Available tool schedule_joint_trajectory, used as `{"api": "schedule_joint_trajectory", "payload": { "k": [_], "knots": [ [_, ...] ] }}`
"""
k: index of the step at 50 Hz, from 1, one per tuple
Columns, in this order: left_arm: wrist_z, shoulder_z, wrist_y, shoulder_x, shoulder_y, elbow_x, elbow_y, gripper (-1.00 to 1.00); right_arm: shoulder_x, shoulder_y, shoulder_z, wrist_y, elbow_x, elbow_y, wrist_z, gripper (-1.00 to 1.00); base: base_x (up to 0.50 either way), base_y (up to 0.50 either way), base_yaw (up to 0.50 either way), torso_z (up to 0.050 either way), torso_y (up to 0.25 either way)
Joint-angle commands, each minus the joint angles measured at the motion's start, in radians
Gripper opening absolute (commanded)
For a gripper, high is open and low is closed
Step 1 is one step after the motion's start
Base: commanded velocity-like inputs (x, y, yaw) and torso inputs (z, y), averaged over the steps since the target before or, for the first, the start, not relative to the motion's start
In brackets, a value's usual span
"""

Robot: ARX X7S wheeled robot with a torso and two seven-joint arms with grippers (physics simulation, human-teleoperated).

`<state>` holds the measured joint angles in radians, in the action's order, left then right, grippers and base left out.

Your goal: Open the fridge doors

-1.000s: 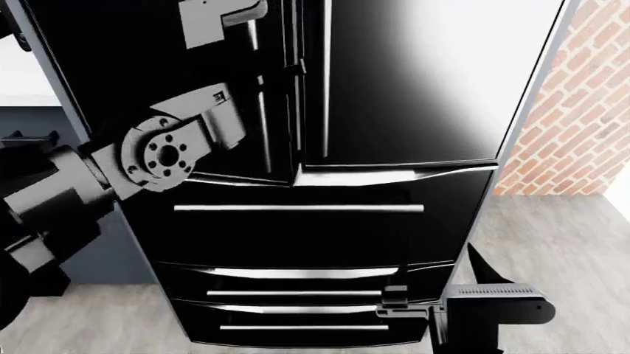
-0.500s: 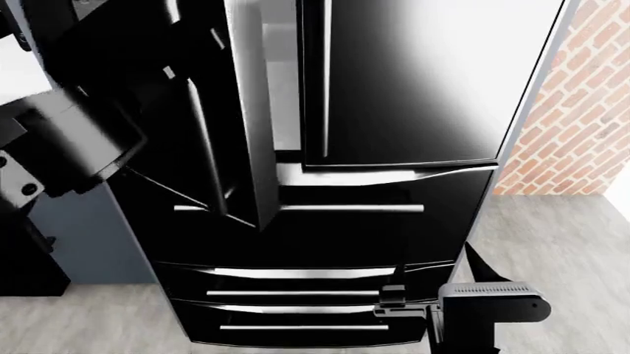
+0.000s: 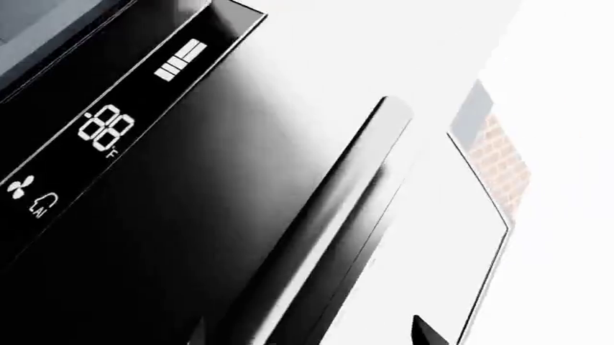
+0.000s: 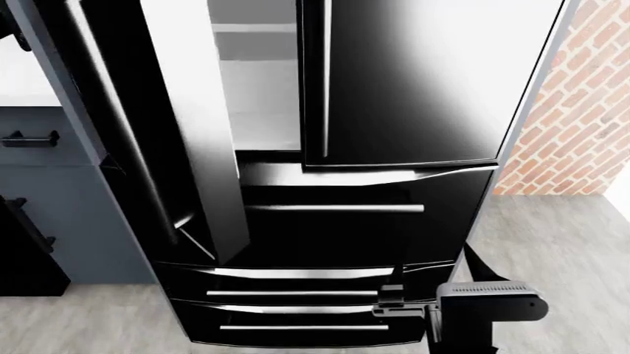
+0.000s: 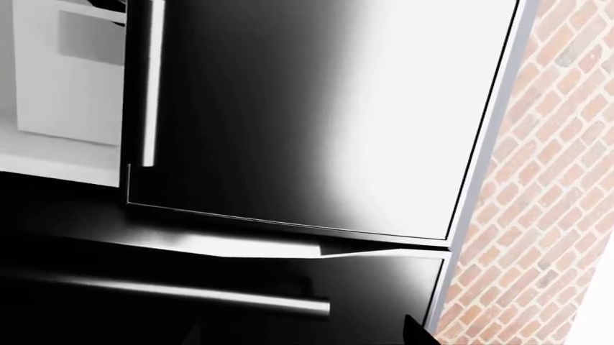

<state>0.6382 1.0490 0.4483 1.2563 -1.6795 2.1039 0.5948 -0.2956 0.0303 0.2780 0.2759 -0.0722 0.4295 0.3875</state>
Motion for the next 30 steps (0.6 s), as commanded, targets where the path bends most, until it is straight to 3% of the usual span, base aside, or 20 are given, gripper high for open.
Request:
{"api": "schedule_joint_trajectory", "payload": {
  "k": [1, 4, 9, 13, 19, 24, 30],
  "knots": [
    [-0.320, -0.190, 0.248, 0.173, 0.051, 0.018, 0.147, 1.00, 0.019, -0.004, -0.015, -0.006, 0.022, -0.010, -0.018, 1.00, 0.00, 0.00, 0.00, 0.000, 0.000],
    [-0.379, -0.195, 0.289, 0.215, 0.072, 0.044, 0.183, 1.00, 0.017, -0.004, -0.015, -0.002, 0.020, -0.003, -0.017, 1.00, 0.00, 0.00, 0.00, 0.000, 0.000],
    [-0.357, -0.184, 0.300, 0.238, 0.092, 0.035, 0.215, 1.00, 0.015, -0.002, -0.015, -0.004, 0.018, -0.004, -0.015, 1.00, 0.00, 0.00, 0.00, 0.000, 0.000],
    [-0.203, -0.155, 0.232, 0.229, 0.103, -0.097, 0.233, 1.00, 0.014, -0.001, -0.018, -0.012, 0.013, -0.012, -0.013, 1.00, 0.00, 0.00, 0.00, 0.000, 0.000],
    [-0.162, -0.109, 0.176, 0.208, 0.147, -0.188, 0.263, 1.00, 0.014, -0.003, -0.017, -0.015, 0.009, -0.019, -0.012, 1.00, 0.00, 0.00, 0.00, 0.000, 0.000],
    [-0.105, -0.051, 0.168, 0.199, 0.218, -0.353, 0.317, 1.00, 0.013, -0.005, -0.017, -0.014, 0.006, -0.022, -0.010, 1.00, 0.00, 0.00, 0.00, 0.000, 0.000],
    [-0.013, -0.001, 0.053, 0.127, 0.249, -0.446, 0.326, 1.00, 0.011, -0.006, -0.014, -0.015, 0.006, -0.026, -0.008, 1.00, 0.00, 0.00, 0.00, 0.000, 0.000]
  ]
}}
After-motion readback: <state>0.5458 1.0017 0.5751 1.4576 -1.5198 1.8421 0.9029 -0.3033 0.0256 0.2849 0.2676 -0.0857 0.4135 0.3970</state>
